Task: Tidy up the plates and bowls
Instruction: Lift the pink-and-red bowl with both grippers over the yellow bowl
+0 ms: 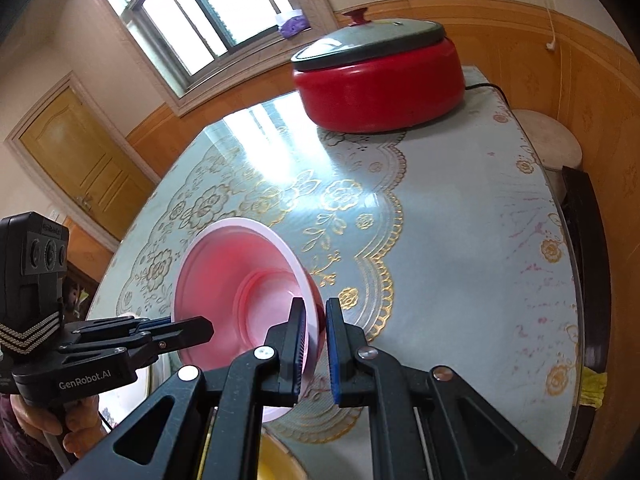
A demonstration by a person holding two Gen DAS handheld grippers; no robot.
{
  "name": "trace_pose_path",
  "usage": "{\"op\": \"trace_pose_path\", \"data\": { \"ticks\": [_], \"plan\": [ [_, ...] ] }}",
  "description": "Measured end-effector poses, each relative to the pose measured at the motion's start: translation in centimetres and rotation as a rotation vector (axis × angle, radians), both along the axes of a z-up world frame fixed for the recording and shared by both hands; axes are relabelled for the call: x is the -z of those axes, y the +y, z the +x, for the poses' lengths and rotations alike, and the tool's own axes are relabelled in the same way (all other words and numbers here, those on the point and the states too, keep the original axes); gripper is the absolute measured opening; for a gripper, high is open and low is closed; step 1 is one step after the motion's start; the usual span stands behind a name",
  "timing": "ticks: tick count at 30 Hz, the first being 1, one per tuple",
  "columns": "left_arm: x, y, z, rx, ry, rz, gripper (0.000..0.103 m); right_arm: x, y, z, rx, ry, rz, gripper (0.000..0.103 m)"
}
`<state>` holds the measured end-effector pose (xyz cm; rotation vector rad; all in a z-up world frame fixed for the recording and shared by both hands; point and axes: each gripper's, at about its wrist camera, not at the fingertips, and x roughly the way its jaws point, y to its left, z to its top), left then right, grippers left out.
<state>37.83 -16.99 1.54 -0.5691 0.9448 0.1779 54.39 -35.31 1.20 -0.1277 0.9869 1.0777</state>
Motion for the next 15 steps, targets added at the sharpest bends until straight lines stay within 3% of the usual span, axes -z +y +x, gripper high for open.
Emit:
{"op": "trace_pose_path", "data": {
  "ticks": [15],
  "plan": [
    [-0.7,-2.3,-8.1,0.052,-0.064,0.026,0.010,-0.9,-3.0,-7.3,-0.061,-0.035,-0.012,0.009]
  ]
}}
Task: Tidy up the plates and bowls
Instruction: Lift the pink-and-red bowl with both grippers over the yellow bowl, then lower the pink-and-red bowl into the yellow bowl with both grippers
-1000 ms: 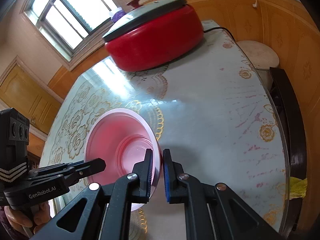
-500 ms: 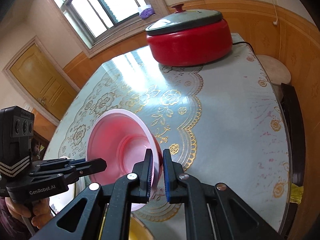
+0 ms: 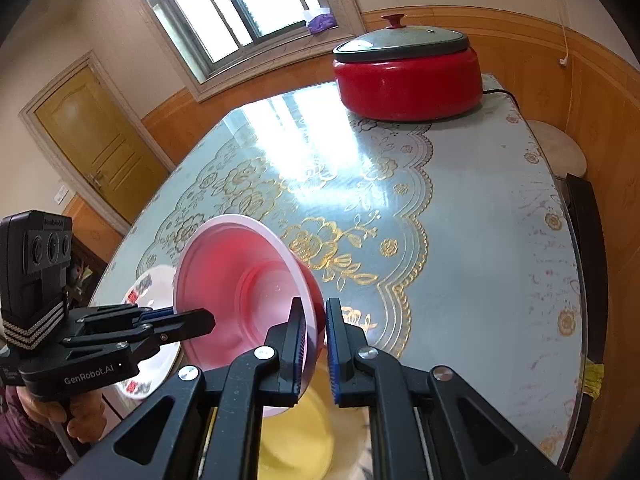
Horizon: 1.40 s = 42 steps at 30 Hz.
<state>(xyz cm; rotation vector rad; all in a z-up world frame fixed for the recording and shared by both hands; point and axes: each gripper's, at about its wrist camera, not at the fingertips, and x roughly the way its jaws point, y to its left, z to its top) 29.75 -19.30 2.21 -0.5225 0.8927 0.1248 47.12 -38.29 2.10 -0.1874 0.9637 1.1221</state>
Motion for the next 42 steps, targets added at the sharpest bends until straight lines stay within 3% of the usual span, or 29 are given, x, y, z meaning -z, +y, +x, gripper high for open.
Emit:
{"op": "trace_pose_path", "data": {
  "ticks": [11,18,32,34,42],
  "plan": [
    [1.0,-1.6,-4.4,0.077,0.000,-0.070,0.011,0.7,-2.1,-4.5,-0.074,0.005,-0.101,0.010],
    [3.2,-2.7,-5.5,0.105,0.047,-0.104,0.011,2.5,-2.3,-5.9,-0.113,0.022,-0.206,0.010],
    [4.3,-2.8,-5.4,0.065,0.076,-0.085,0.011,4.5,-2.4,-5.7,-0.085,0.063,-0.248,0.011],
    [4.3,-2.8,-5.2,0.063,0.074,-0.080,0.011,4.4,-2.6,-5.5,-0.084,0.076,-0.239,0.016],
    [4.6,-3.0,-4.4,0.064,0.069,-0.041,0.011,4.1,-2.7,-5.6,-0.077,0.001,-0.255,0.017]
  ]
}}
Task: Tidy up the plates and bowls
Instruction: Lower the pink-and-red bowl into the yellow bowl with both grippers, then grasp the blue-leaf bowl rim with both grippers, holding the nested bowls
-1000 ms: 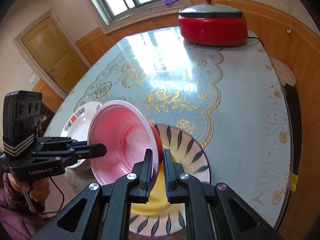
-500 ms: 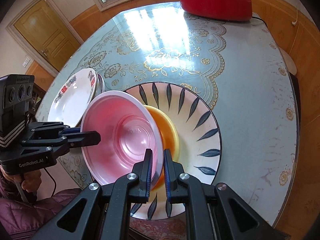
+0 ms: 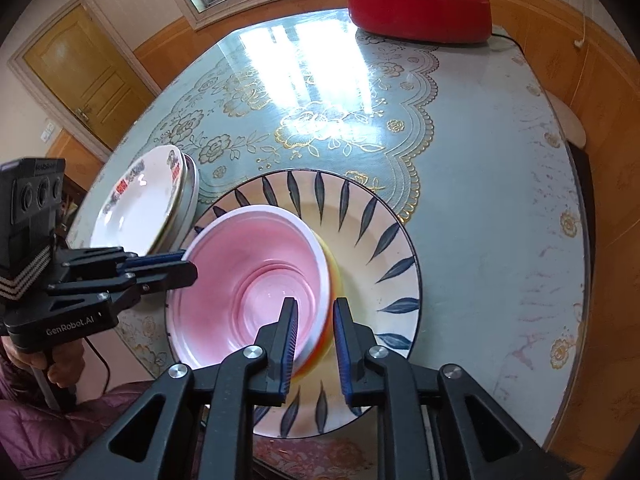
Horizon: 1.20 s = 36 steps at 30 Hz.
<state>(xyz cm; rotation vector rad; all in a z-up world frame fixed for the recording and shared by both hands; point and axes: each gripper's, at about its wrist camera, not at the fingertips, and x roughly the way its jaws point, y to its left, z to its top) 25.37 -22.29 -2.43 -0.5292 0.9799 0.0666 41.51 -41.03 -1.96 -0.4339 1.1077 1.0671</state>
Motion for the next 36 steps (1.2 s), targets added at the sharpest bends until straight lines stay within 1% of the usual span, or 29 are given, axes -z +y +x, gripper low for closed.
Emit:
{"op": "trace_pose_path", "data": {
  "ticks": [3,6,10,17,27,30,36],
  "plan": [
    [0.0,-0.2,0.3,0.004,-0.004,0.007,0.013,0.3,0.1,-0.2,-0.009,-0.034,-0.016,0.015],
    [0.1,-0.3,0.5,0.007,-0.005,0.018,0.013,0.3,0.1,-0.2,-0.009,-0.039,-0.016,0.015],
    [0.1,-0.3,0.7,0.010,-0.009,0.011,0.014,0.6,0.2,-0.4,-0.011,-0.064,-0.032,0.015],
    [0.3,0.0,0.6,-0.001,-0.003,0.002,0.017,0.7,0.3,-0.2,-0.006,-0.042,-0.030,0.017],
    [0.1,-0.3,-0.4,-0.017,-0.003,0.010,0.018,0.1,0.2,0.3,0.028,-0.031,0.014,0.018],
    [-0.1,-0.4,-0.6,-0.024,-0.005,0.012,0.018,0.2,0.2,0.4,0.034,-0.043,0.016,0.025],
    [-0.7,-0.6,-1.4,-0.026,-0.014,0.026,0.019,1.2,0.7,0.4,0.024,-0.039,-0.011,0.025]
  ]
}}
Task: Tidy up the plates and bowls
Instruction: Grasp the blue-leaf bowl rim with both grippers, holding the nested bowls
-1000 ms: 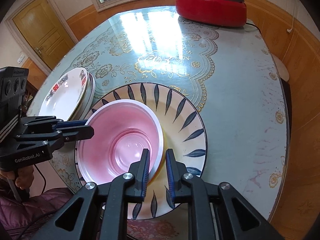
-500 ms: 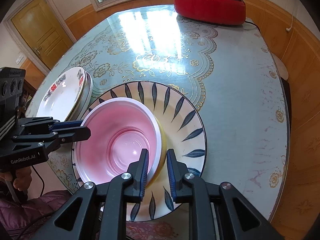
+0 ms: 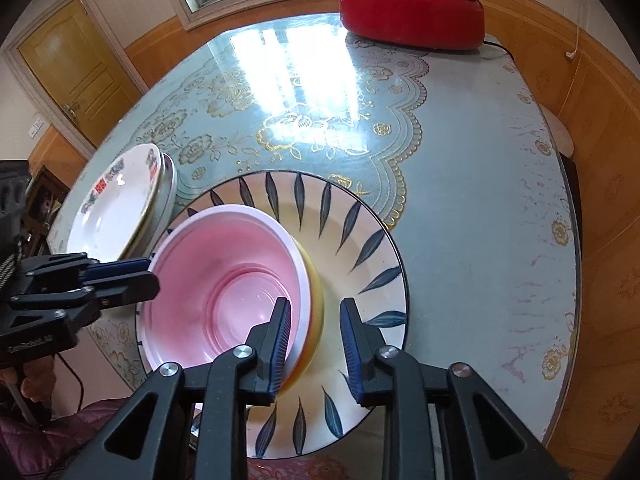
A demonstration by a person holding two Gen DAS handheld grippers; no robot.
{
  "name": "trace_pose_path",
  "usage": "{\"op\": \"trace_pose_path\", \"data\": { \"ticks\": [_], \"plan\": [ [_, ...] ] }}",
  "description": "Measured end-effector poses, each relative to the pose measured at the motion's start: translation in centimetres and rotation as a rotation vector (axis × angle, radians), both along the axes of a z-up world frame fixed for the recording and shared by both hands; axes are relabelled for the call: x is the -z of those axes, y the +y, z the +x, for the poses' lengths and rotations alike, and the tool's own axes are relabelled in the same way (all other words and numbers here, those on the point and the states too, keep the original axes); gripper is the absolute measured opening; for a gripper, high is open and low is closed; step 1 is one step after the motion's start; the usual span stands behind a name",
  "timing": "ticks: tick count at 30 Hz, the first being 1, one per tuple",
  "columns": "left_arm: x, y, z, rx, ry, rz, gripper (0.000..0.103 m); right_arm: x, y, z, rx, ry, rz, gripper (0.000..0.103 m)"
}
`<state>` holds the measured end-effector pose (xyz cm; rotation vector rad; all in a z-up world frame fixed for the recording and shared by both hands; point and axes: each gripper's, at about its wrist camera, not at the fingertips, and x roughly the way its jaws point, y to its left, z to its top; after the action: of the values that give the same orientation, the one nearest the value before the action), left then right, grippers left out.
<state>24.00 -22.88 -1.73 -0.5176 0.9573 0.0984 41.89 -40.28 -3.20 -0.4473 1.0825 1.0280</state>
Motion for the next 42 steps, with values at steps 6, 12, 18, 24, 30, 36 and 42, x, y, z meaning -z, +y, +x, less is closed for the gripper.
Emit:
{"op": "trace_pose_path", "data": {
  "ticks": [6,12,18,24,30,36,42],
  "plan": [
    [-0.4,-0.1,-0.4,0.040,-0.017,0.014,0.022,0.4,-0.4,0.1,0.070,0.015,0.007,0.026],
    [-0.5,0.0,-0.5,0.112,-0.023,0.018,0.022,0.2,-2.1,-0.1,0.208,0.047,0.071,0.028],
    [-0.2,0.7,-1.7,0.177,-0.028,0.017,0.022,-1.2,-5.0,-0.5,0.381,0.008,0.161,0.031],
    [0.4,0.7,-2.6,0.241,-0.024,0.011,0.022,-0.5,-6.6,0.3,0.483,0.008,0.140,0.031],
    [0.4,0.5,-2.8,0.239,-0.036,0.015,0.022,1.2,-5.0,1.3,0.415,0.012,0.078,0.022],
    [0.2,-0.6,-1.7,0.248,-0.043,0.051,0.024,1.8,-3.9,1.9,0.323,-0.014,0.041,0.014],
    [0.3,-1.1,-0.5,0.250,-0.055,0.044,0.027,2.1,-4.8,3.3,0.335,0.011,0.033,0.014]
  ]
}}
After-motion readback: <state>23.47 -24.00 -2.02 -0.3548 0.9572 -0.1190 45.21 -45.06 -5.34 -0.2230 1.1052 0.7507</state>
